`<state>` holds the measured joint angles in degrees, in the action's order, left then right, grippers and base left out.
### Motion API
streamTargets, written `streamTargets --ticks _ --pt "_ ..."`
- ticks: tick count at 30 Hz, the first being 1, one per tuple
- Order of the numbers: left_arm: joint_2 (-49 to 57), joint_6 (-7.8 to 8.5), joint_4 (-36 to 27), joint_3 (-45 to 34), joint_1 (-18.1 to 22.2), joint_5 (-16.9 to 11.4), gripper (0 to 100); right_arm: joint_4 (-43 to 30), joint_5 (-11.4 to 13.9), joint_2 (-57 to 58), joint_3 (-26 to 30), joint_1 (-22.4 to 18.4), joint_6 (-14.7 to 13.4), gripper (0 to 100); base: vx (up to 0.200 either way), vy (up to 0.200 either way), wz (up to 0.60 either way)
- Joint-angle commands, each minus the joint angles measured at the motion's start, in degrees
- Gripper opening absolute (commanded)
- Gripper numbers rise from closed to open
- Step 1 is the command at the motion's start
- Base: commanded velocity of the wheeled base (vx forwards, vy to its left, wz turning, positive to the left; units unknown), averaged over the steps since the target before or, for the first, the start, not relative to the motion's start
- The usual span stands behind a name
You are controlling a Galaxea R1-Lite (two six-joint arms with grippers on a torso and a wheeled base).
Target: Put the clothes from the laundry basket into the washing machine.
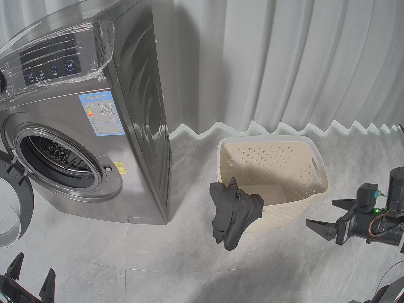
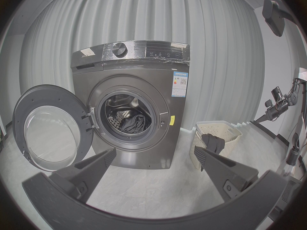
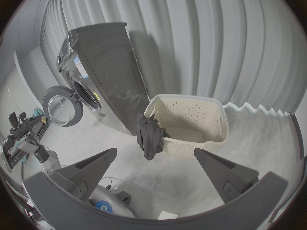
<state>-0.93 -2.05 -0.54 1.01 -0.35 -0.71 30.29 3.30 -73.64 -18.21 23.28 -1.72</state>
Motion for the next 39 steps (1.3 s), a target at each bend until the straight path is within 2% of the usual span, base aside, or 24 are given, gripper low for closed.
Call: streamTargets --ticks 1,8,11,14,15,21,24,32,39 --pt "0.9 -0.06 0.0 -0.8 0.0 -0.1 100 0.4 -0.9 -7.7 -2.2 1.7 0.4 100 0.0 0.0 0.0" --pt "0.9 -0.06 0.0 -0.8 0.0 0.0 100 1.6 -1.1 -14.9 -5.7 4.4 0.0 100 0.0 0.0 0.0" --pt "0.9 -0.06 0.0 -0.8 0.0 0.0 100 5.0 -1.3 -18.4 -5.9 4.6 0.2 100 0.0 0.0 0.0" --pt "0.9 -0.06 0.0 -0.8 0.0 0.0 100 5.2 -1.3 -18.6 -5.9 4.6 0.2 100 0.0 0.0 0.0" --pt "0.9 -0.06 0.0 -0.8 0.0 0.0 100 8.5 -2.6 -23.0 -6.7 4.6 0.2 100 0.0 0.0 0.0" --pt "0.9 -0.15 0.0 -0.8 0.0 0.0 100 11.5 -3.0 -28.0 -7.7 4.6 0.2 100 0.0 0.0 0.0" --pt "0.9 -0.15 0.0 -0.8 0.0 0.0 100 14.5 -4.1 -34.3 -9.8 4.5 0.8 100 0.0 0.0 0.0" --pt "0.9 -0.06 0.0 -0.8 0.0 0.0 100 18.0 -4.2 -41.8 -12.6 4.8 1.2 100 0.0 0.0 0.0" --pt "0.9 -0.15 0.0 -0.8 0.0 0.0 100 19.9 -4.1 -48.5 -17.5 5.0 1.3 100 0.0 0.0 0.0"
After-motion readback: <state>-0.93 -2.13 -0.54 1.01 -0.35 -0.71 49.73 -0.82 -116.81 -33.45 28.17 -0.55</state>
